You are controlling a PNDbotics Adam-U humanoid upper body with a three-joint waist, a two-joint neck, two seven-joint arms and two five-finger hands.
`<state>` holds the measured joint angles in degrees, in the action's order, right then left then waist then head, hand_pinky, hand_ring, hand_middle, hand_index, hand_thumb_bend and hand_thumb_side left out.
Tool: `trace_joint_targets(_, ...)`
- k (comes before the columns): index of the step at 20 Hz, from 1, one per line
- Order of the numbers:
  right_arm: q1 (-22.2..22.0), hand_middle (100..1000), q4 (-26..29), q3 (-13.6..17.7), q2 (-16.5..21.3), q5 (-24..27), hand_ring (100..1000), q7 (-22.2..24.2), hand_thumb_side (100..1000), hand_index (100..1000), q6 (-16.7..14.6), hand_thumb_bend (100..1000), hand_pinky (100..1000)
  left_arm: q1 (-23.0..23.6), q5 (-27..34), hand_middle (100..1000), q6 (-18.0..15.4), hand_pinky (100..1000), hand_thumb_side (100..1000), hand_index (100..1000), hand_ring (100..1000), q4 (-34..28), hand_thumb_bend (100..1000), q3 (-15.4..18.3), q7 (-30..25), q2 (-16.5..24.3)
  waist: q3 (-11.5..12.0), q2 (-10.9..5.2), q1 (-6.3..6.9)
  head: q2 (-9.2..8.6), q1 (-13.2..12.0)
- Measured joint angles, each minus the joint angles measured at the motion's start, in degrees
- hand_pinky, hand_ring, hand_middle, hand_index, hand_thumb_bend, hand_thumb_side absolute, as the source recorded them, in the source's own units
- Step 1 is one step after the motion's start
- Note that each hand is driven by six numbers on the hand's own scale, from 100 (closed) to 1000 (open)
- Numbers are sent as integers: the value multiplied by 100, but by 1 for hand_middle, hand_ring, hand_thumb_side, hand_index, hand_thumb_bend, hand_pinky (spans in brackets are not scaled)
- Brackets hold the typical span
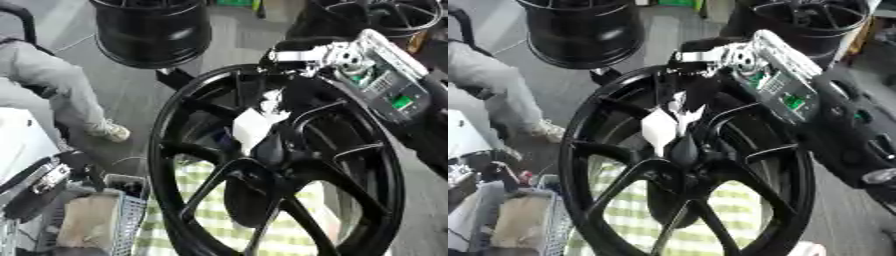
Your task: Pull the pin out of the wheel hub.
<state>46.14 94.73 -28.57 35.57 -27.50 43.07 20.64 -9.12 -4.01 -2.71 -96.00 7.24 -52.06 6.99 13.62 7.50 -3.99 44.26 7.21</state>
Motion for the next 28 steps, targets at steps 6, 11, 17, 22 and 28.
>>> trace_joint_targets(6, -70, 827, 299, -44, 98, -32, 420, 471, 392, 919, -69, 413, 619, 0, -1, 645, 4, 608, 891, 742, 488, 0, 100, 0, 0, 0, -2, 0, -33, 0, -17)
trace_joint_targets(11, -182, 865, 382, -75, 202, -301, 448, 733, 260, 948, -144, 389, 649, 0, -2, 645, 12, 609, 892, 742, 489, 0, 100, 0, 7, 0, -2, -1, -36, 0, -46)
trace_joint_targets(17, -257, 860, 177, -27, 213, -535, 446, 774, 316, 942, -185, 354, 648, -1, -3, 645, 16, 609, 892, 742, 489, -2, 100, -1, 10, 1, 3, 5, -35, 0, -54)
trace_joint_targets(22, -264, 855, 150, 132, 251, -620, 446, 762, 280, 938, -169, 352, 652, -1, -5, 645, 16, 609, 893, 742, 490, -2, 100, -1, 10, 1, -16, 25, -34, 0, -68)
trace_joint_targets(28, -287, 851, 100, 151, 286, -660, 449, 779, 287, 935, -149, 365, 654, -1, -5, 645, 18, 609, 892, 742, 490, -2, 100, -1, 11, 1, -18, 25, -34, 0, -85)
